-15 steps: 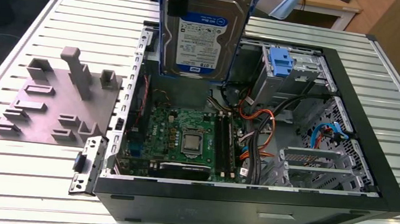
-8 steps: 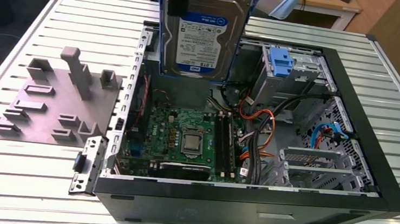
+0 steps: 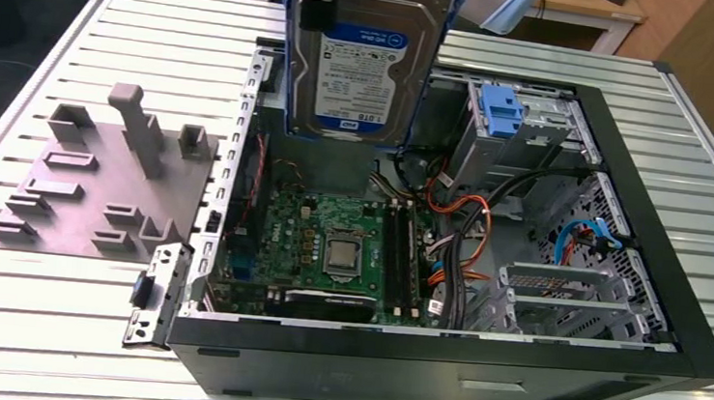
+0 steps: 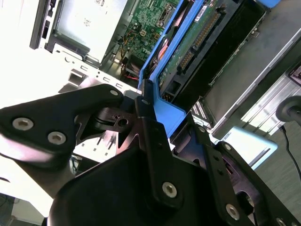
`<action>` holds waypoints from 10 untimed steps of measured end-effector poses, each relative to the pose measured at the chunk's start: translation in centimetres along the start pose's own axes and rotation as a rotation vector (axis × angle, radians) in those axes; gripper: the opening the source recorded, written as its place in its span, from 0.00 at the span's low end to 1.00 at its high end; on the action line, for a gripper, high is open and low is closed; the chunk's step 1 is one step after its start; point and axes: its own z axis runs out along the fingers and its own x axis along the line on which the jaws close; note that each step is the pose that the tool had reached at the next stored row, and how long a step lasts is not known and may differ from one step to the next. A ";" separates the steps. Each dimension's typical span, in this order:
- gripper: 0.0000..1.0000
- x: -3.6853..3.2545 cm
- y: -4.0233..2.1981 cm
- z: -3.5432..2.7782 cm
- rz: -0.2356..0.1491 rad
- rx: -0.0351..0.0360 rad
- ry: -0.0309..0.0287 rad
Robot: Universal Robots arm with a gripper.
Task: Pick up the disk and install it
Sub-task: 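Pick up the disk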
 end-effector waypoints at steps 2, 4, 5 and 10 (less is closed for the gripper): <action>0.36 0.00 -0.02 0.00 0.000 0.0000 0.0000; 0.36 0.00 -0.03 0.00 0.000 0.0000 0.0000; 0.36 0.00 -0.03 0.00 0.000 0.0000 0.0000; 0.36 0.00 -0.03 0.00 0.000 0.0000 0.0000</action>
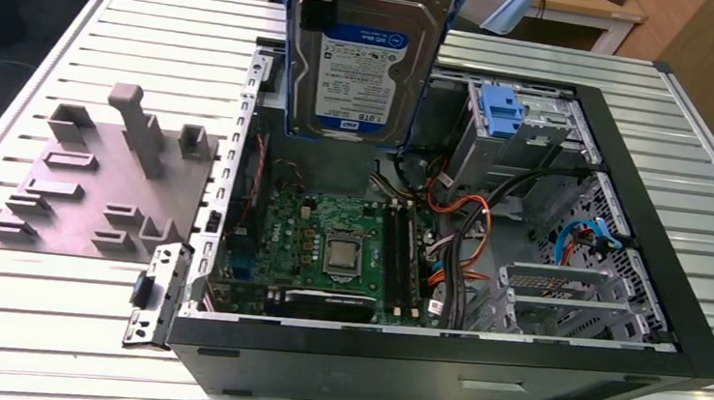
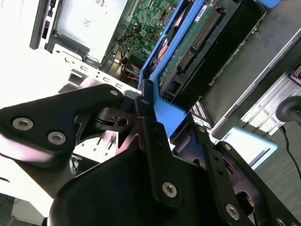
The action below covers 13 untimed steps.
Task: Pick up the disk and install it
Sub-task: 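Pick up the disk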
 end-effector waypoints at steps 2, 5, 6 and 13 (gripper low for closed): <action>0.36 0.00 0.00 0.00 0.000 0.0000 0.0000; 0.36 0.00 -0.07 0.00 0.000 0.0001 0.0000; 0.36 -0.01 -0.22 0.00 0.000 0.0000 0.0000; 0.36 -0.02 -0.65 0.00 0.000 0.0000 0.0000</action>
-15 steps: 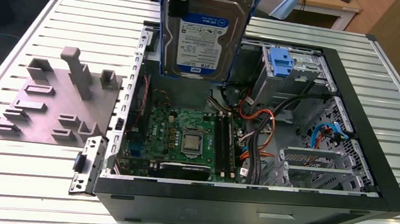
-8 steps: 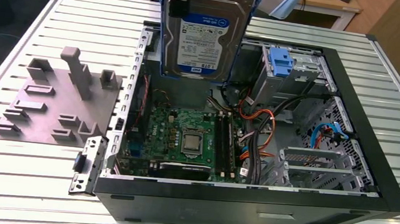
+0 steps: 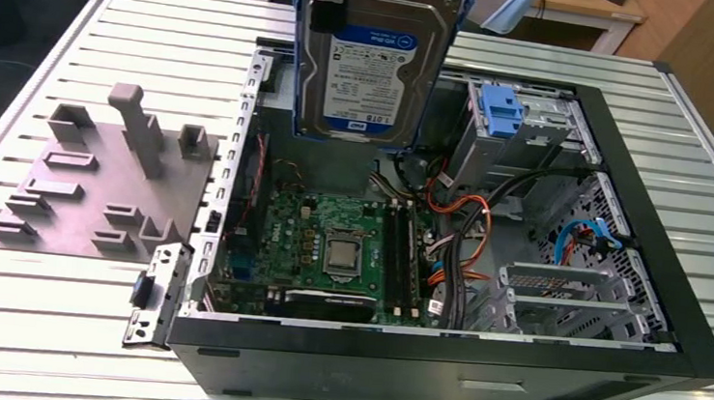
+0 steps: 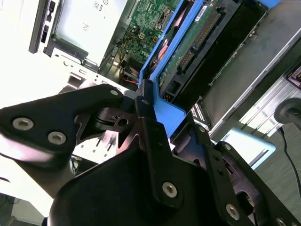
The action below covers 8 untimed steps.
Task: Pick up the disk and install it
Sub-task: 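Pick up the disk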
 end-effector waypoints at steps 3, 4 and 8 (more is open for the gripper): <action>0.36 -0.01 -0.13 0.00 0.000 0.0000 0.0000; 0.36 0.00 -0.13 0.00 0.000 0.0000 0.0000; 0.36 -0.01 -0.15 0.00 0.000 0.0000 0.0000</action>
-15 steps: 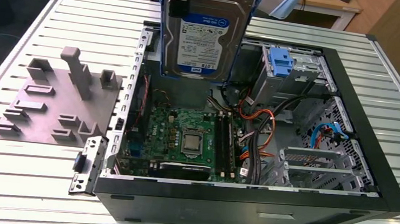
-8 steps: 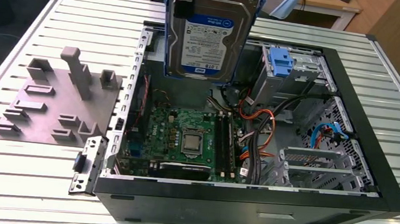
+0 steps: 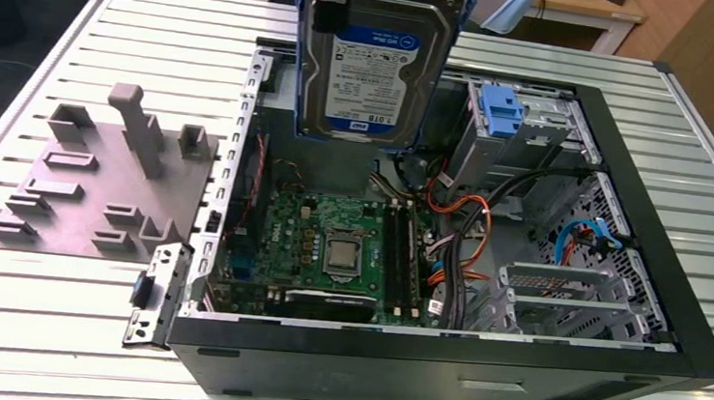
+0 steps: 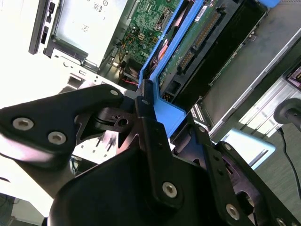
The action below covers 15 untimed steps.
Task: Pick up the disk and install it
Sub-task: 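Pick up the disk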
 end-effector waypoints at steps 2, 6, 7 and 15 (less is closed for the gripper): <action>0.36 0.00 -0.02 0.00 0.000 0.0000 0.0000; 0.36 0.21 -0.05 0.00 0.000 0.0001 0.0026; 0.36 0.32 -0.05 -0.01 0.000 0.0000 0.0038; 0.36 0.45 -0.67 -0.01 0.000 0.0001 0.0052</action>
